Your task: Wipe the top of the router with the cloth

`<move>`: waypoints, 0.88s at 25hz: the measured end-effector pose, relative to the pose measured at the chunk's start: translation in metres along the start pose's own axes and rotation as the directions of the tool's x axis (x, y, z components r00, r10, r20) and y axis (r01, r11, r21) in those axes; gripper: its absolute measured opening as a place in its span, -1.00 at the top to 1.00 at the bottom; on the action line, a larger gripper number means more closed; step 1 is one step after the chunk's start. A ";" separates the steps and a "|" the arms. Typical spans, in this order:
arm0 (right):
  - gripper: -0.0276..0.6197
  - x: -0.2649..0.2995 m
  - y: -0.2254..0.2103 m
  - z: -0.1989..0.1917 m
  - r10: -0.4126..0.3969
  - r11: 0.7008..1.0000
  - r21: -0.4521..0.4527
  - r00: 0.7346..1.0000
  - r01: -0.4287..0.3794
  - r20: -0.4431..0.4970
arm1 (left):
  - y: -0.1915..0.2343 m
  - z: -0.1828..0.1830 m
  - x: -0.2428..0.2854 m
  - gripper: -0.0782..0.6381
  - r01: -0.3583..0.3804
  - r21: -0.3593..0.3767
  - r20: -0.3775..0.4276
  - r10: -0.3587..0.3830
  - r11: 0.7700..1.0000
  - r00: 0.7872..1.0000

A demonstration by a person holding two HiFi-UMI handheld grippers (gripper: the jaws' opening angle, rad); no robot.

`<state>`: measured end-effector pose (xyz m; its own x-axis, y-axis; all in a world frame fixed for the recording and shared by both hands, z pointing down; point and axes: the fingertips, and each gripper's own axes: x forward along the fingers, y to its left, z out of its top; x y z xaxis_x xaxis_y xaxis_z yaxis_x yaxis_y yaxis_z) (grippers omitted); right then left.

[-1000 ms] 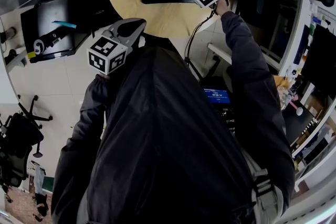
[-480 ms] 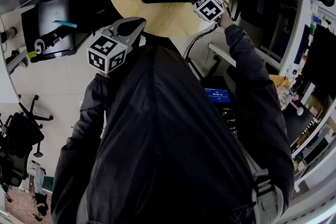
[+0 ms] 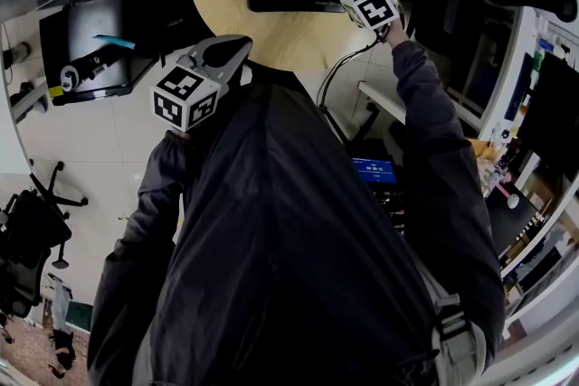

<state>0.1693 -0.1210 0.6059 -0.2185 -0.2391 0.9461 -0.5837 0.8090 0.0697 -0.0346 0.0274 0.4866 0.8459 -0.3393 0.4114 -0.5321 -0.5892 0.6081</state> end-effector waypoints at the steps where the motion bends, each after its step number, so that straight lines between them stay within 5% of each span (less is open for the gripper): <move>1: 0.82 0.002 -0.012 0.001 -0.031 0.999 0.019 0.999 0.031 0.004 | 0.000 0.000 0.000 0.78 -0.002 -0.001 0.000 0.002 1.000 1.000; 5: 0.82 0.011 -0.029 0.005 -0.078 0.997 0.018 0.997 0.078 -0.025 | -0.001 0.000 -0.001 0.78 -0.008 -0.003 0.002 0.008 1.000 1.000; 22: 0.82 -0.009 0.038 -0.051 0.018 1.000 0.021 0.999 -0.016 -0.051 | -0.003 0.001 0.004 0.78 -0.002 0.001 0.002 0.002 1.000 1.000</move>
<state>0.1885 -0.0608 0.6165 -0.1886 -0.1973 0.9620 -0.5966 0.8012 0.0473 -0.0299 0.0275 0.4855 0.8449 -0.3422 0.4111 -0.5337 -0.5895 0.6063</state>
